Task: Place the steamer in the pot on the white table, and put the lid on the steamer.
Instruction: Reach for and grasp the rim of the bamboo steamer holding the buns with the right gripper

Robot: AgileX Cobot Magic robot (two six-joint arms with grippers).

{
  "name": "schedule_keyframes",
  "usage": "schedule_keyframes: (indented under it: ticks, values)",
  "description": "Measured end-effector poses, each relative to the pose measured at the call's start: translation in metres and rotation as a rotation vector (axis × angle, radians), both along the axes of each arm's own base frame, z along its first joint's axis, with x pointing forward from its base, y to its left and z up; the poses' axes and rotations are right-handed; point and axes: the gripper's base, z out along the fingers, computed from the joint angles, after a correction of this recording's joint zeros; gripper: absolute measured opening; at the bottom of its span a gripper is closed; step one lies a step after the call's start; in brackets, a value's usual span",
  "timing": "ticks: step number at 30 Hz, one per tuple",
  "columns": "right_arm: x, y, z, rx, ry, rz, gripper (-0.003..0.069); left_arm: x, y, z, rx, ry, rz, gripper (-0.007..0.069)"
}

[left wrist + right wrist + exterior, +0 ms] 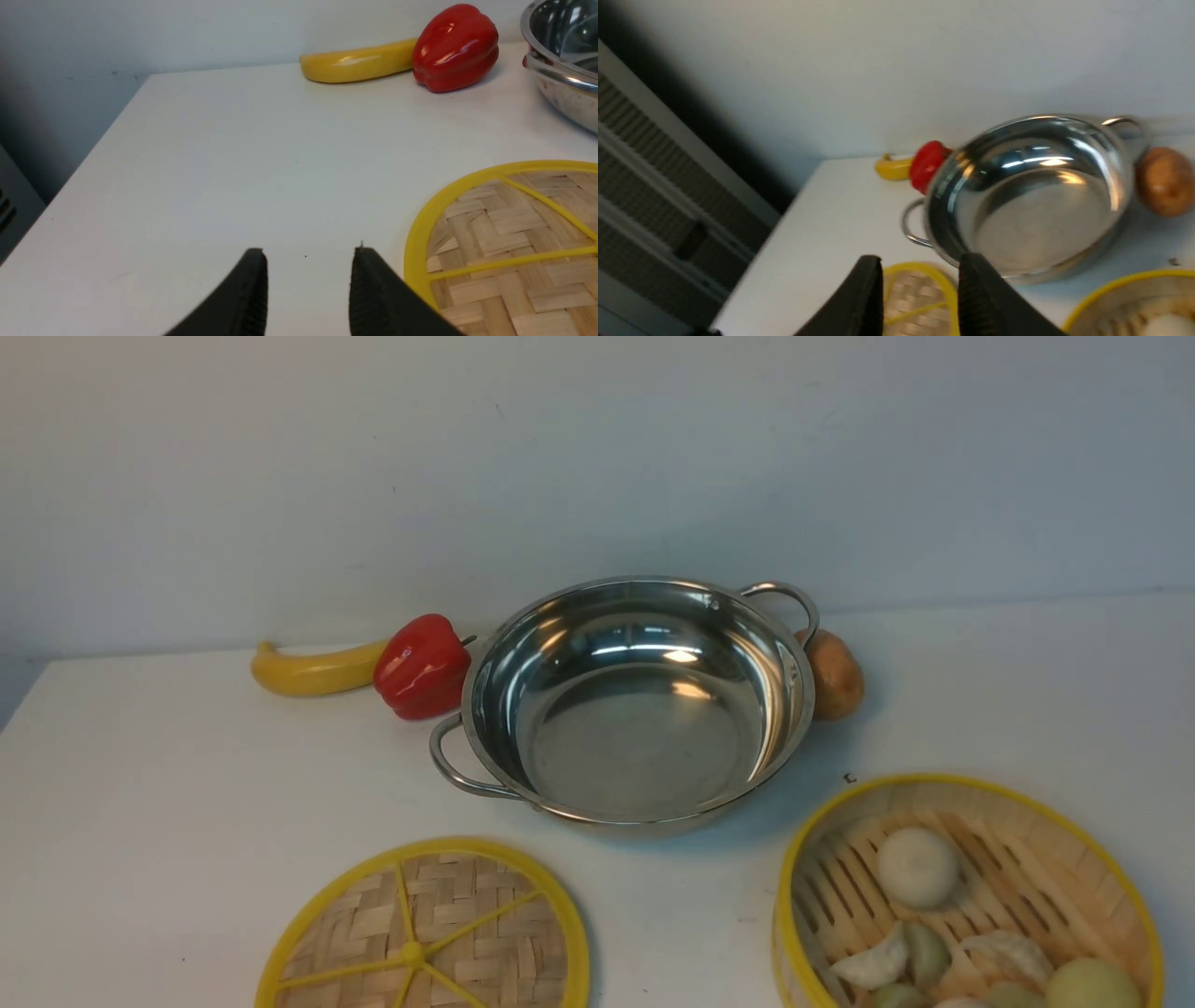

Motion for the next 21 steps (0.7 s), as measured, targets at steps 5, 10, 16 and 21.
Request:
schedule_keyframes:
  ticks: [5, 10, 16, 21]
  values:
    - [0.043, 0.006, -0.003, -0.108, 0.056, 0.052, 0.0243, 0.0, 0.0, 0.0, 0.0, 0.0, 0.0, 0.0242]
    - [0.079, -0.003, -0.03, -0.497, 0.284, 0.129, 0.0243, 0.0, 0.0, 0.0, 0.0, 0.0, 0.0, 0.0242]
    - [0.11, -0.03, -0.042, -0.835, 0.476, 0.023, 0.0243, 0.0, 0.0, 0.0, 0.0, 0.0, 0.0, 0.0242]
    - [0.129, -0.034, -0.061, -0.907, 0.566, 0.024, 0.0268, 0.0, 0.0, 0.0, 0.0, 0.0, 0.0, 0.0242]
